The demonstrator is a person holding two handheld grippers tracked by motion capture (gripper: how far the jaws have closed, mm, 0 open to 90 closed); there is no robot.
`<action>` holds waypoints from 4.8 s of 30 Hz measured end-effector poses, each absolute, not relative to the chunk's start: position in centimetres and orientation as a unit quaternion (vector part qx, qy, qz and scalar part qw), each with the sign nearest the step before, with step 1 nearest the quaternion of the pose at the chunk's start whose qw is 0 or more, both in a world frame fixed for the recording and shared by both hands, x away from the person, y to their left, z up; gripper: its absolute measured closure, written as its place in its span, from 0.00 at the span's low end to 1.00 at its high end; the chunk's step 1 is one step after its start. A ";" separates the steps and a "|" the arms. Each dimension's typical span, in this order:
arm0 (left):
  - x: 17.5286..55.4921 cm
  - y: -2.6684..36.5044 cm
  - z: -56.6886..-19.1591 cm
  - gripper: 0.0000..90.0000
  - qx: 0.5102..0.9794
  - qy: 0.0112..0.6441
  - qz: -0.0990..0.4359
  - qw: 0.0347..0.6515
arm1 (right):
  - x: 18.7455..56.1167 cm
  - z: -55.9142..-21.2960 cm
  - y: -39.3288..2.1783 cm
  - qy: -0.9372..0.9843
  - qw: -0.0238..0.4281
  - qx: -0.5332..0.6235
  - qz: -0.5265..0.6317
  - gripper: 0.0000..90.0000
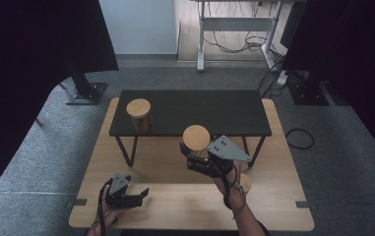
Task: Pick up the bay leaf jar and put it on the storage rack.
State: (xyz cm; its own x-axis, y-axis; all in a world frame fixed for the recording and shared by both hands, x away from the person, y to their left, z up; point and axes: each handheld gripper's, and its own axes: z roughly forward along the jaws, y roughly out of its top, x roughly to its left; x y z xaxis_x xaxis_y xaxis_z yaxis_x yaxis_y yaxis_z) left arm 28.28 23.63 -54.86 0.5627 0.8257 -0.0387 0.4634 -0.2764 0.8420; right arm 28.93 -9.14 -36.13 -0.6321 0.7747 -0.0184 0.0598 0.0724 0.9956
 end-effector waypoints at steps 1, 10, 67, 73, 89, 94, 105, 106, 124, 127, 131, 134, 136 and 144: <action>28.3 23.6 -54.9 0.10 0.771 0.418 0.210 0.432 | 29.0 -36.1 -9.1 0.670 0.295 0.312 0.605 0.27; 28.3 23.6 -54.9 0.10 0.772 0.417 0.209 0.432 | 29.8 -35.8 -9.1 0.672 0.292 0.309 0.607 0.27; 28.3 23.5 -54.9 0.10 0.778 0.409 0.207 0.430 | 35.7 -33.8 -9.4 0.675 0.286 0.323 0.599 0.27; 28.3 23.5 -54.9 0.10 0.778 0.410 0.207 0.429 | 36.5 -33.7 -9.3 0.675 0.291 0.325 0.595 0.27; 28.4 23.5 -54.9 0.10 0.780 0.410 0.210 0.423 | 38.3 -35.1 -9.1 0.680 0.307 0.344 0.570 0.27; 28.3 23.4 -54.9 0.10 0.781 0.408 0.213 0.421 | 38.6 -35.3 -9.1 0.682 0.308 0.347 0.565 0.28; 28.3 23.3 -54.9 0.10 0.783 0.406 0.215 0.419 | 39.5 -35.8 -8.9 0.675 0.304 0.364 0.566 0.28; 28.3 23.3 -54.9 0.10 0.783 0.406 0.216 0.419 | 39.6 -35.8 -9.0 0.674 0.304 0.364 0.566 0.28; 28.3 23.3 -54.9 0.10 0.785 0.404 0.216 0.418 | 39.4 -35.7 -8.7 0.679 0.319 0.367 0.550 0.26; 28.3 23.3 -54.9 0.10 0.785 0.404 0.216 0.417 | 39.3 -35.6 -8.7 0.679 0.333 0.363 0.544 0.23; 28.2 23.3 -54.9 0.10 0.785 0.404 0.216 0.418 | 38.9 -35.5 -8.7 0.678 0.333 0.360 0.548 0.19; 28.2 23.2 -54.9 0.10 0.785 0.403 0.217 0.417 | 38.6 -35.6 -8.8 0.674 0.332 0.360 0.553 0.17; 28.2 23.3 -54.9 0.10 0.785 0.403 0.217 0.417 | 38.4 -35.6 -8.9 0.668 0.331 0.361 0.560 0.16; 28.2 23.2 -54.9 0.10 0.786 0.403 0.216 0.417 | 37.3 -35.6 -9.4 0.657 0.332 0.363 0.571 0.15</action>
State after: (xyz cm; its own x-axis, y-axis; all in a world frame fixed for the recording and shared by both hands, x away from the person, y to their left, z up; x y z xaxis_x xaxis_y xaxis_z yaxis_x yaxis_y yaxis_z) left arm 28.25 23.24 -54.89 0.5828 0.8126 0.0034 0.4535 -0.3287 0.8284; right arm 37.32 -9.41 -35.63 -0.5165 0.8560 -0.0212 0.0986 0.0840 0.9916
